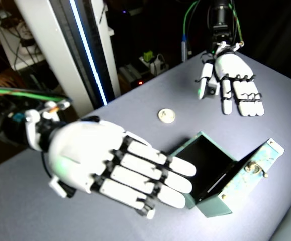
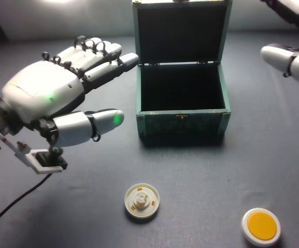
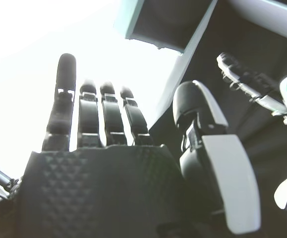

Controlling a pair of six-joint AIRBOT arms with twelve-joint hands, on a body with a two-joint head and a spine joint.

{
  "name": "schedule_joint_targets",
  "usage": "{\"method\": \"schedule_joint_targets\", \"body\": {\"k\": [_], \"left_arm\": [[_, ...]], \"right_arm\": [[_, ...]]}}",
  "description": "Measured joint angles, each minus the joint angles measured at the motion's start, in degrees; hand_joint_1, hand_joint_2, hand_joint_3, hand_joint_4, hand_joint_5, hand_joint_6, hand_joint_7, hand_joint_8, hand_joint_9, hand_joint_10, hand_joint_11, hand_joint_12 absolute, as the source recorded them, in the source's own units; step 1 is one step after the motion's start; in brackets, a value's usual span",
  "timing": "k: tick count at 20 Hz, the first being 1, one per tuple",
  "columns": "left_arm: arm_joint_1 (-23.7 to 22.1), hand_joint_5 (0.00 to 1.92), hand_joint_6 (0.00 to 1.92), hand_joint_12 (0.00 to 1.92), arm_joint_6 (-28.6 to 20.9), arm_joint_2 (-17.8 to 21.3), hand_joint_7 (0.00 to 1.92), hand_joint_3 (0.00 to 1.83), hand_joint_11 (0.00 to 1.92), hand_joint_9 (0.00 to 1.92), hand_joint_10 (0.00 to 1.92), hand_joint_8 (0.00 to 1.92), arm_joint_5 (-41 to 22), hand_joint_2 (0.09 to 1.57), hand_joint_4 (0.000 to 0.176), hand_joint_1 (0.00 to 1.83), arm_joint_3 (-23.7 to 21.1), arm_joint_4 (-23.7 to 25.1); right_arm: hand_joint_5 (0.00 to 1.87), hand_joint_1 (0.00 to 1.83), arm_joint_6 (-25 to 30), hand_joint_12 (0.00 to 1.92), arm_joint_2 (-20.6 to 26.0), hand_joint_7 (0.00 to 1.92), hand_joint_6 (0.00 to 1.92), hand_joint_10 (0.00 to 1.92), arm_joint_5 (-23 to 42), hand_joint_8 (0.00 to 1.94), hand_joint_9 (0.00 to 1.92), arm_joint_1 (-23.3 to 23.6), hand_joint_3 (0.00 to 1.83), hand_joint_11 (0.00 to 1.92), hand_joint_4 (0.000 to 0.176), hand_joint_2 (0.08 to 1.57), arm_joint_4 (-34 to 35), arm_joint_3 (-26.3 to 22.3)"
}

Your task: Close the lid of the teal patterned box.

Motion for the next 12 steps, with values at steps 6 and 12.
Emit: {"method": "schedule_joint_targets", "body": {"k": [6, 12], "left_arm": [[-2.19, 0.00, 0.00, 0.00, -1.95, -2.97, 0.00, 0.00, 0.00, 0.00, 0.00, 0.00, 3.10, 1.40, 0.075, 0.12, 2.78, 1.55], [-4.09, 0.00, 0.00, 0.00, -3.28, -5.55, 0.00, 0.00, 0.00, 0.00, 0.00, 0.00, 6.60, 1.40, 0.028, 0.26, 5.01, 3.37]], "right_arm": [[0.00, 0.31, 0.02, 1.76, -4.02, 0.04, 0.00, 0.40, -5.07, 0.01, 0.00, 5.20, 0.00, 0.00, 0.000, 1.41, -0.22, 4.61], [0.00, 0.20, 0.02, 1.92, -7.72, 0.00, 0.00, 0.00, -10.34, 0.00, 0.00, 10.05, 0.00, 0.00, 0.000, 1.39, -0.42, 9.01]]}}
